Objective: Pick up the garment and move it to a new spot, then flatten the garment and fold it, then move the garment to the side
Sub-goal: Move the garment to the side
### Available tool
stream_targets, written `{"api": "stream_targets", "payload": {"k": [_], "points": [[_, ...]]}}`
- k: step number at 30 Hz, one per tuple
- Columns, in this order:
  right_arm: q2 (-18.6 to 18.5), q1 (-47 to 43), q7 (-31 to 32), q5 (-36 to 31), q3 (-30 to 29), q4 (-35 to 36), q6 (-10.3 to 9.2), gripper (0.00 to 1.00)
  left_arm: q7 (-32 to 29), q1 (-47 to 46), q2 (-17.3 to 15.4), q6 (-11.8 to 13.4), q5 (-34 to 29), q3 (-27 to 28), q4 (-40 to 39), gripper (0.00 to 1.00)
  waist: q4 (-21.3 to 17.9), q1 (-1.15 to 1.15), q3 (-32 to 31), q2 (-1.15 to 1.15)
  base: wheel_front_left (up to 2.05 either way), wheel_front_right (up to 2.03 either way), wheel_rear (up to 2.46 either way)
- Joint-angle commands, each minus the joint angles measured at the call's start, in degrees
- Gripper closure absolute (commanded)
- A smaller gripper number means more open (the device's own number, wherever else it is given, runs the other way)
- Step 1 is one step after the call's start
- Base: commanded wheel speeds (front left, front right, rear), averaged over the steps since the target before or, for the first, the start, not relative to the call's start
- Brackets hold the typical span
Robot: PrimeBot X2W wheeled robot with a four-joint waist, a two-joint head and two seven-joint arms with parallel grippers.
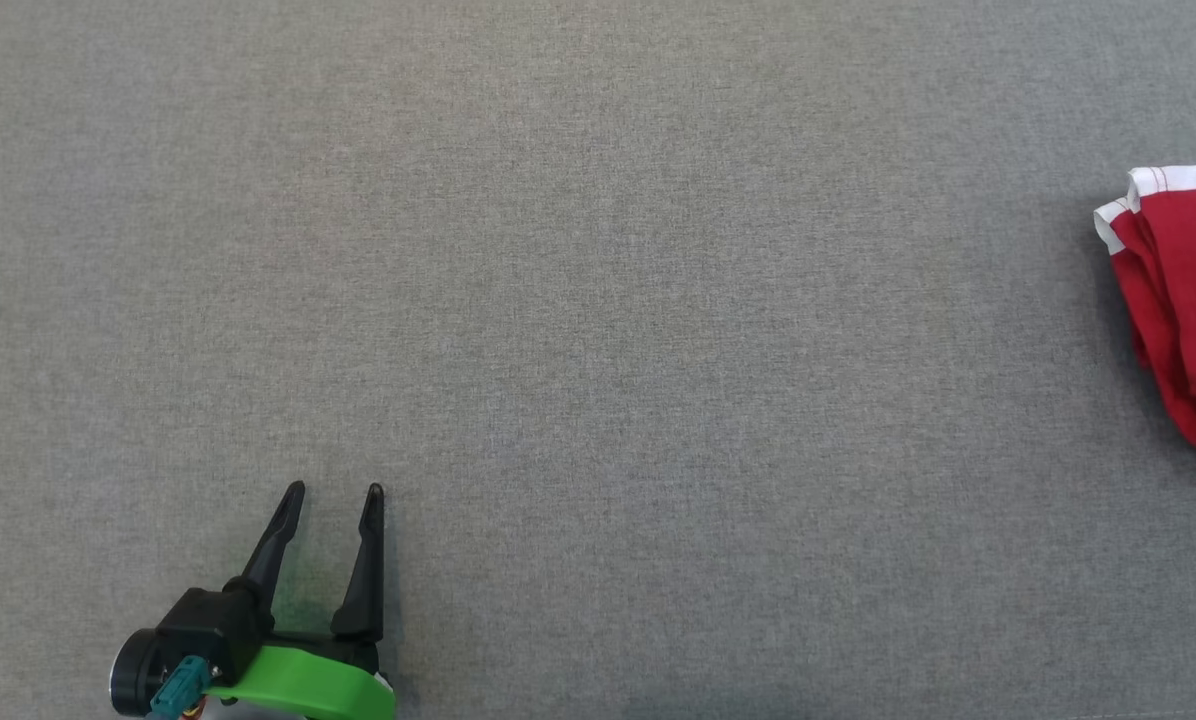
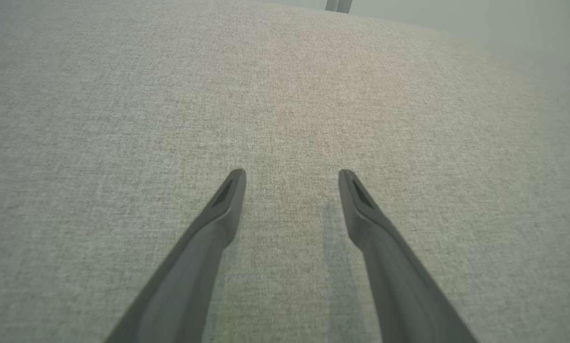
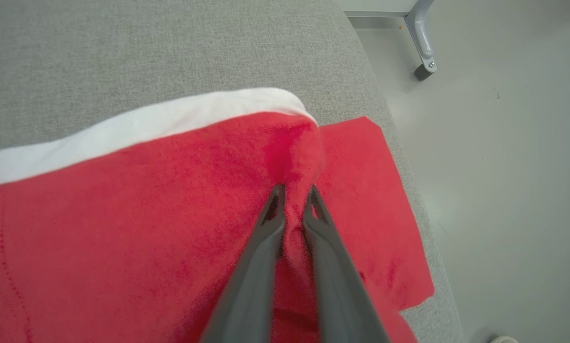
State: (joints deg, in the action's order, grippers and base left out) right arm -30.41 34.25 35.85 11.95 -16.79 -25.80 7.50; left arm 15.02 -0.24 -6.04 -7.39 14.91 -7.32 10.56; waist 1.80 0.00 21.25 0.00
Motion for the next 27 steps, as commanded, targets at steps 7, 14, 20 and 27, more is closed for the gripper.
{"api": "stream_targets", "payload": {"k": [7, 14, 20, 27], "points": [[-0.2, 1.4, -4.9, -4.8, -1.0, -5.1, -0.04, 0.0, 0.2, -0.5, -0.6, -0.2, 0.0, 0.7, -0.3, 0.0, -0.8, 0.0, 0.3, 0.0, 0.0, 0.0, 0.0], [1.1, 1.2, -11.6, -7.0, -1.8, -7.5, -0.04, 0.0, 0.2, 0.8, -0.1, -0.2, -0.1, 0.7, 0.0, 0.0, -1.9, 0.0, -1.5, 0.0, 0.0, 0.0, 0.0], [2.7, -0.7, -23.9, -4.8, -4.5, -2.1, -0.05, 0.0, 0.2, 2.3, 1.0, -0.2, 0.8, 1.3, 0.4, 0.0, -2.2, 0.0, -6.7, 0.0, 0.0, 0.0, 0.0], [9.5, -11.7, -33.1, -1.6, -5.6, 11.6, -0.05, 0.0, 0.2, 5.4, 2.4, 0.5, 1.3, 2.6, 2.2, 0.0, -2.3, 0.0, -14.9, 0.0, 0.0, 0.0, 0.0]]}}
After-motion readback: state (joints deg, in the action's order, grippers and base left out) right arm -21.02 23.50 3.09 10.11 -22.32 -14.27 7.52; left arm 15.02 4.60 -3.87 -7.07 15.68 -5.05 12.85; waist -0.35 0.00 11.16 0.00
